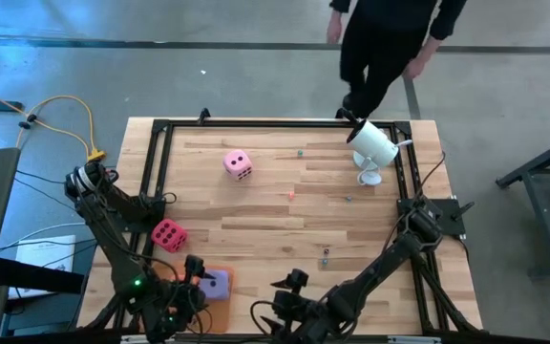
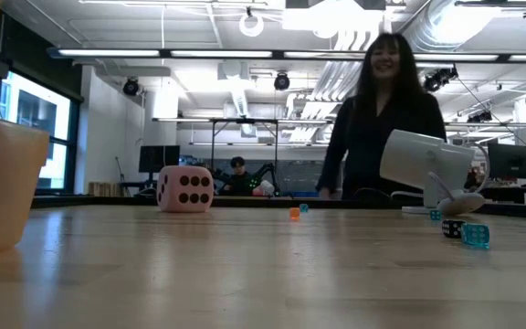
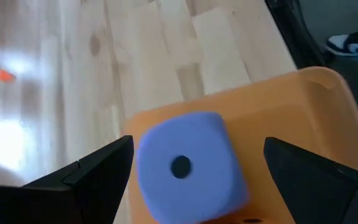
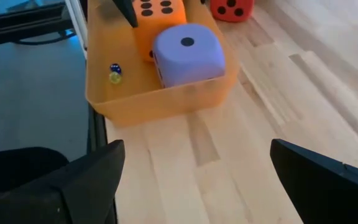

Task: Pick & Place Dice
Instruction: Put the small black dice into the orange bin

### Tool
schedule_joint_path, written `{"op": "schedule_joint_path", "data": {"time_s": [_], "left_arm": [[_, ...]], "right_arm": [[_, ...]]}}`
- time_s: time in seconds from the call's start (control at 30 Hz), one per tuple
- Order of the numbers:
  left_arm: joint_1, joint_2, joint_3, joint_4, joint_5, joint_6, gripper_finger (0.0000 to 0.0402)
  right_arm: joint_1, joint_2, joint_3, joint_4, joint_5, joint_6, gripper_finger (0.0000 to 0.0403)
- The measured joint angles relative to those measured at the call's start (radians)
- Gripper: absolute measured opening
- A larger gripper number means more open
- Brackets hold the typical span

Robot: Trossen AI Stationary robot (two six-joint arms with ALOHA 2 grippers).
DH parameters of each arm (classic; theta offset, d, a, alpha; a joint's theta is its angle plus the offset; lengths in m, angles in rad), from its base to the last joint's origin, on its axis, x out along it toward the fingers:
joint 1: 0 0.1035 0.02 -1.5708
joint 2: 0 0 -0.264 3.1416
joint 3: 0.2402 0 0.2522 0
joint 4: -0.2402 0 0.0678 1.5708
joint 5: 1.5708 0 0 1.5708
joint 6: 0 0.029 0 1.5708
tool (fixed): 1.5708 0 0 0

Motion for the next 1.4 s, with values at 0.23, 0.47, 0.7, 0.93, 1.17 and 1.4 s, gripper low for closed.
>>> {"op": "schedule_joint_path", "data": {"time_s": [0.23, 0.47, 0.7, 0.93, 1.17, 1.4], "left_arm": [[0.002, 0.000, 0.000, 0.000, 0.102, -0.011, 0.0349], [0.026, -0.032, 0.000, -0.001, 0.058, -0.005, 0.0349], [0.035, -0.088, 0.001, 0.000, 0.057, 0.021, 0.0349], [0.009, -0.092, 0.002, -0.001, 0.072, 0.009, 0.0349], [0.018, -0.092, 0.002, -0.001, 0.067, 0.017, 0.0349], [0.042, -0.092, 0.002, -0.001, 0.067, 0.017, 0.0349]], "right_arm": [[-0.064, 0.001, 0.000, 0.137, -0.125, -0.105, 0.0391], [-0.131, 0.002, 0.000, 0.278, -0.337, -0.235, 0.0391], [-0.171, -0.004, 0.000, 0.197, -0.304, -0.120, 0.0391], [-0.243, -0.053, 0.000, -0.314, -0.353, 0.272, 0.0368], [-0.239, -0.057, 0.000, -0.812, -0.471, 0.623, 0.0327], [-0.187, -0.057, 0.000, -0.995, -0.499, 0.670, 0.0287]]}}
